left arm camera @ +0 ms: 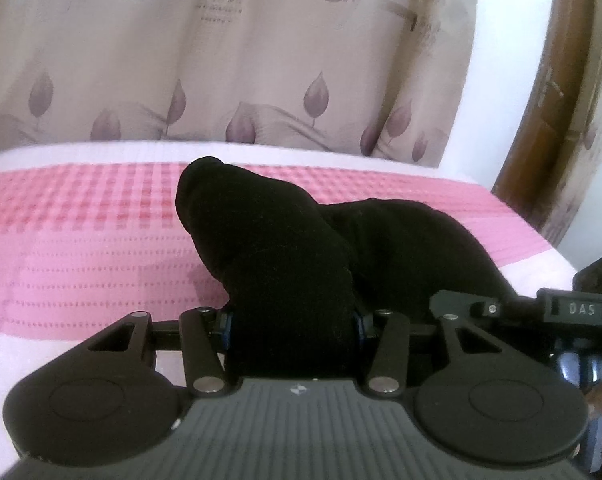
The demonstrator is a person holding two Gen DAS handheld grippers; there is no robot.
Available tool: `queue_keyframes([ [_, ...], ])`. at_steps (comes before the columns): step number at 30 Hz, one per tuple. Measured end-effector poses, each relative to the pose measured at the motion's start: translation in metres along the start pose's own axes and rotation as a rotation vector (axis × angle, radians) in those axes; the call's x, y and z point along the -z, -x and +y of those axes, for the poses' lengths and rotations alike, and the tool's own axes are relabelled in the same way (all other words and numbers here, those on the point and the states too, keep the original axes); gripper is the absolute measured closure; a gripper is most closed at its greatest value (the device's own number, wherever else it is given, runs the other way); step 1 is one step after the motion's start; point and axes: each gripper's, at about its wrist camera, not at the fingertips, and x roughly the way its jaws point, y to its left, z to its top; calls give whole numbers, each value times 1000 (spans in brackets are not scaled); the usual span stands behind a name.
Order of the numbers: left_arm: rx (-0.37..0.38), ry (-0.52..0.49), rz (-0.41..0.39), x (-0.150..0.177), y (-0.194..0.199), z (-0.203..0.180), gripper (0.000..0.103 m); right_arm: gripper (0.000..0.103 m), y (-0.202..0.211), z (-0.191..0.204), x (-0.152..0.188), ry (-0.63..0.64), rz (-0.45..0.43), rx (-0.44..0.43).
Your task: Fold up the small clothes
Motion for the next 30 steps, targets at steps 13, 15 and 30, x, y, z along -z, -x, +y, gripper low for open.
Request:
queue_keyframes([
  [13,-78,41,-49,23,-9,13,22,59,-6,-3,7,97,22,117],
  [15,-103,27,-65,25,-9,11,13,58,-6,-1,7,108,21,131],
  [30,-218,-38,-100,28,-4,2,0,42,2,10,16,174,-1,232],
])
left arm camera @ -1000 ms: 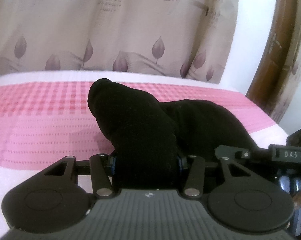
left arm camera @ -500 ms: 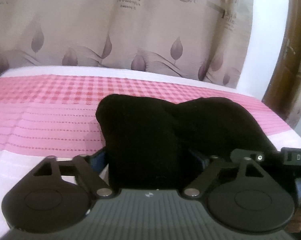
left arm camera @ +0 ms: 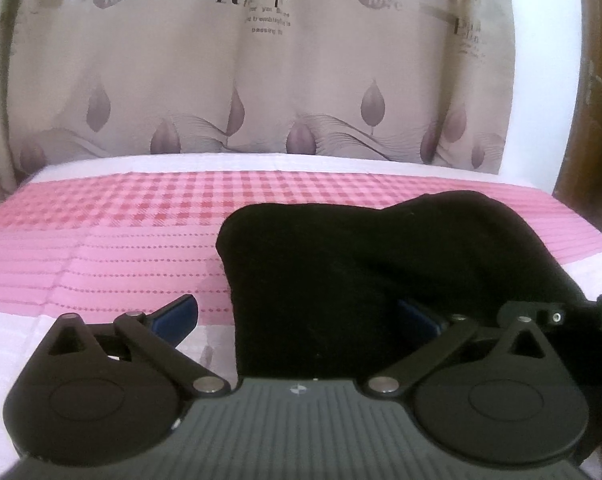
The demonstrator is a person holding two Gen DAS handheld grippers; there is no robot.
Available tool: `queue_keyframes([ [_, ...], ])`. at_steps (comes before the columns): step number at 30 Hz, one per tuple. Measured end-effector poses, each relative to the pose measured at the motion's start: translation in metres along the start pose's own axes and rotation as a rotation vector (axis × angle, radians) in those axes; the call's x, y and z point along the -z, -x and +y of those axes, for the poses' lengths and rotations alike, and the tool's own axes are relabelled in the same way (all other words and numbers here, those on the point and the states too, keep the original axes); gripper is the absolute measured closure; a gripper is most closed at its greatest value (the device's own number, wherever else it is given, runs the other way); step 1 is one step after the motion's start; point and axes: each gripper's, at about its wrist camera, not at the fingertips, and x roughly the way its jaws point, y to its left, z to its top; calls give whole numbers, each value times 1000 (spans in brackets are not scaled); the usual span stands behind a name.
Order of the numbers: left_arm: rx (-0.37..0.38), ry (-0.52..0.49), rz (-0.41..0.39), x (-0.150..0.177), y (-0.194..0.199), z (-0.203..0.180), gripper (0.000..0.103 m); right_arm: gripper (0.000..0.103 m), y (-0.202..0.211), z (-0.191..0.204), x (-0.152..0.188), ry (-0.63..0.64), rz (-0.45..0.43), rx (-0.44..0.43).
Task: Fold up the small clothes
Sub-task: 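Open both grippers and release the folded sweatshirt onto the sheet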
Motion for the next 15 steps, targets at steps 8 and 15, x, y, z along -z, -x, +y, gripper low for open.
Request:
queue_keyframes([
  [8,-95,-58,-39,0,10,-8,0,34,11,9,7,53,-24,65],
  [15,-206,-92,-67,-6,31,-16,0,29,53,34,25,130,-184,118],
])
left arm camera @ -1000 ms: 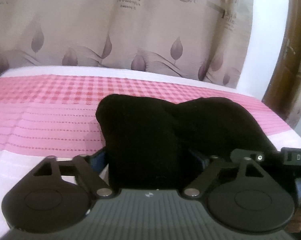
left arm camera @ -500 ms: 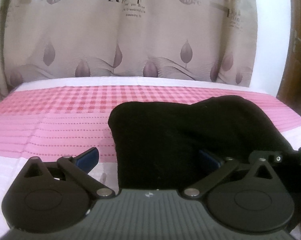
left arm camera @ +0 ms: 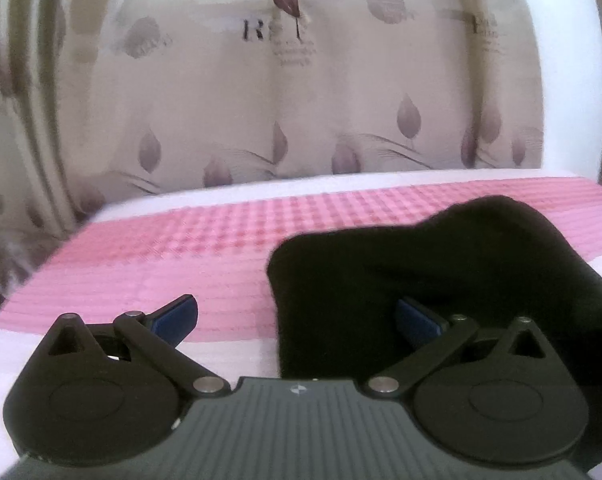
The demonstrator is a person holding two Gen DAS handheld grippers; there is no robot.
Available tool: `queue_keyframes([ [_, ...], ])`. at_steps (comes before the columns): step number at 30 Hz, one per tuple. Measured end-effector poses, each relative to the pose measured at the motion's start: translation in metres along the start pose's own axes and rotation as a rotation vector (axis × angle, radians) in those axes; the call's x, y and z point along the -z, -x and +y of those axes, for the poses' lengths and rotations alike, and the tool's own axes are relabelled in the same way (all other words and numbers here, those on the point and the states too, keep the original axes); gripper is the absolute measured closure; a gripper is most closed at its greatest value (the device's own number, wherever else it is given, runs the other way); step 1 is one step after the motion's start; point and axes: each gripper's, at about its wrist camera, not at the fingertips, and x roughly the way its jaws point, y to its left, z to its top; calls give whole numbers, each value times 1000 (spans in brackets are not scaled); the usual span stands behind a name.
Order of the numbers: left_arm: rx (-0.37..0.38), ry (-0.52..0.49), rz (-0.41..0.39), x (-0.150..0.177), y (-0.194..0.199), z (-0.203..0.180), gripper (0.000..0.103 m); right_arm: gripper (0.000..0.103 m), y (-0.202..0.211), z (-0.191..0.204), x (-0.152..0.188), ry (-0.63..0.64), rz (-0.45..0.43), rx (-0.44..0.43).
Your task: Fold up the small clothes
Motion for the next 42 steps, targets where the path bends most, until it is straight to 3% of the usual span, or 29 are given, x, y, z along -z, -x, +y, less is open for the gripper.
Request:
queue_keyframes([
  [4,-5,20,-41,-7,21,2,0,24,30,13,4,51,-82,26],
  [11,-57,-10,-273,-18,81,-11,0,22,65,27,3,111,-139,42],
  [13,-67,-11,-306,-21,95,-16,0,21,70,31,3,117,-145,40],
  [18,-95,-21,-321,-30,119,-27,0,21,81,36,3,130,-164,49],
  [24,70,61,-250,-41,130,-18,0,20,93,47,3,183,-186,78],
  [34,59,75,-211,-37,128,-16,0,16,99,62,6,269,-219,141],
  [42,96,113,-140,-31,117,-11,0,16,98,62,8,265,-208,162],
])
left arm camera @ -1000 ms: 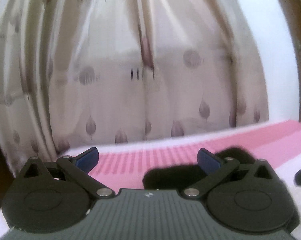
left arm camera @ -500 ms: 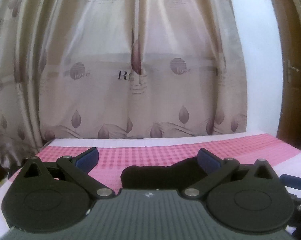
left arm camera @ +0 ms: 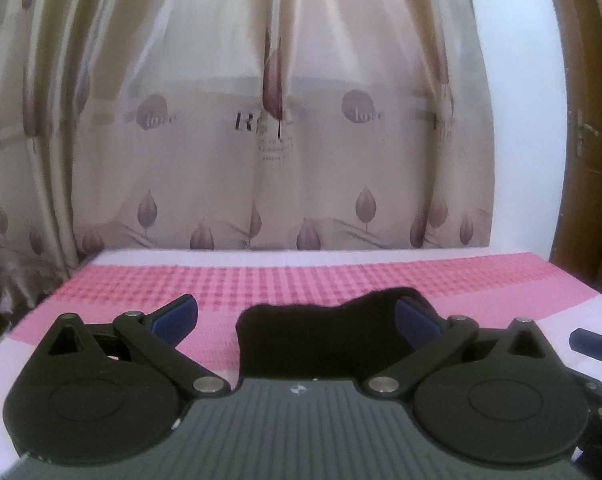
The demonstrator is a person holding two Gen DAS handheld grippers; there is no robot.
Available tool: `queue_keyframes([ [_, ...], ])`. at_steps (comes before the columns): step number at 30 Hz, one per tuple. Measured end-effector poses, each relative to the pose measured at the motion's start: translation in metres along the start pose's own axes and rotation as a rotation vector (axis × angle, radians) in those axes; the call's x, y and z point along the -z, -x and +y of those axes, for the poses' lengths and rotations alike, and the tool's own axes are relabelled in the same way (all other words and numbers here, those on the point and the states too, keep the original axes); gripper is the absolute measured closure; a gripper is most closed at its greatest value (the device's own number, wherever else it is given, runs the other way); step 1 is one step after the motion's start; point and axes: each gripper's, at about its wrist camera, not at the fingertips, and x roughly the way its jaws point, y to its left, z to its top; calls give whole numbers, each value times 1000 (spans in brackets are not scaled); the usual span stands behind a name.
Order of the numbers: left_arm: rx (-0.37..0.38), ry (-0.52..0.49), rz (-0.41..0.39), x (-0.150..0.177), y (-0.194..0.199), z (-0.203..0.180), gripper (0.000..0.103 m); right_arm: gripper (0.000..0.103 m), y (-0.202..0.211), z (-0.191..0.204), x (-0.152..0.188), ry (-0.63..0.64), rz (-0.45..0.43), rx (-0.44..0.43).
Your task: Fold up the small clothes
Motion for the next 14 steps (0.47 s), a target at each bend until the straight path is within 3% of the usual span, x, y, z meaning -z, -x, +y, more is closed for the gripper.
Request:
queue_keyframes([
  [14,-58,29,55,12,-18,10,0,14,-7,7,3,32,16,43],
])
